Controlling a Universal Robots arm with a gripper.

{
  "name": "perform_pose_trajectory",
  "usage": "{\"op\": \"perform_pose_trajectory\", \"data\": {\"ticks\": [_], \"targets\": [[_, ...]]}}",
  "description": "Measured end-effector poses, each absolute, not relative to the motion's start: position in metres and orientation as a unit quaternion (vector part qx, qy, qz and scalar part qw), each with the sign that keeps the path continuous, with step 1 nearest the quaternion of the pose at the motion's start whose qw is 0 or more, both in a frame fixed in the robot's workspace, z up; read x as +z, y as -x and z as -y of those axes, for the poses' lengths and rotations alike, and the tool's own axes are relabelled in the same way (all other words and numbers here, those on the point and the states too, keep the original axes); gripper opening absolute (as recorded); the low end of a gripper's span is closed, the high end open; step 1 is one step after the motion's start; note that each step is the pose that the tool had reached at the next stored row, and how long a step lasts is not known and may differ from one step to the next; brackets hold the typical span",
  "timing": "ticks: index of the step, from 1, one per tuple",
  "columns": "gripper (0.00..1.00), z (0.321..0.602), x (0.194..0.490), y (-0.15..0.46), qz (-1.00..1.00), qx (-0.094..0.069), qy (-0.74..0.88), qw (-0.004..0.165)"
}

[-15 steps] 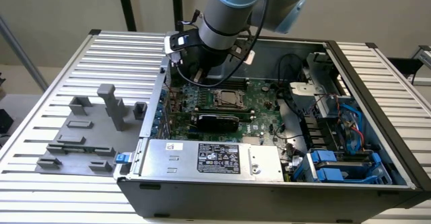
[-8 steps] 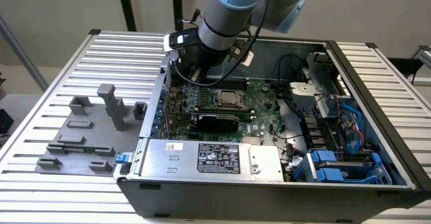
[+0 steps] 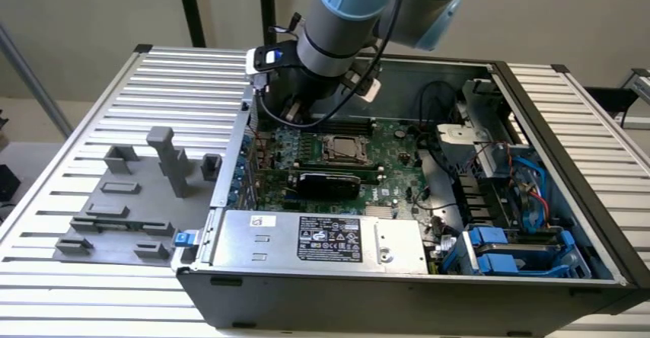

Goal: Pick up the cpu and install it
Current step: 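Install the first cpu locking lever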

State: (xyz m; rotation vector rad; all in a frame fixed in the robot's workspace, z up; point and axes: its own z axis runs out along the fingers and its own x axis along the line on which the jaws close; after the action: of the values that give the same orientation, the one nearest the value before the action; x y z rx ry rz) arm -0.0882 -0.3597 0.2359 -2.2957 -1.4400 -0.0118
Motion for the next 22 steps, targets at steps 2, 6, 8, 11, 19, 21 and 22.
{"op": "perform_pose_trajectory", "data": {"ticks": [2,6,8,11,19,21,22], "targets": [[0.11,0.3597,0.2359,0.0890,0.513,-0.011,0.829,0.222],[0.11,0.3597,0.2359,0.0897,0.497,-0.023,0.835,0.235],[0.11,0.3597,0.2359,0.0898,0.488,-0.028,0.839,0.239],[0.11,0.3597,0.2359,0.0898,0.472,-0.035,0.846,0.243],[0.11,0.3597,0.2359,0.0891,0.439,-0.050,0.861,0.251],[0.11,0.3597,0.2359,0.0870,0.436,-0.052,0.862,0.253],[0.11,0.3596,0.2358,0.0848,0.435,-0.053,0.862,0.254]]}}
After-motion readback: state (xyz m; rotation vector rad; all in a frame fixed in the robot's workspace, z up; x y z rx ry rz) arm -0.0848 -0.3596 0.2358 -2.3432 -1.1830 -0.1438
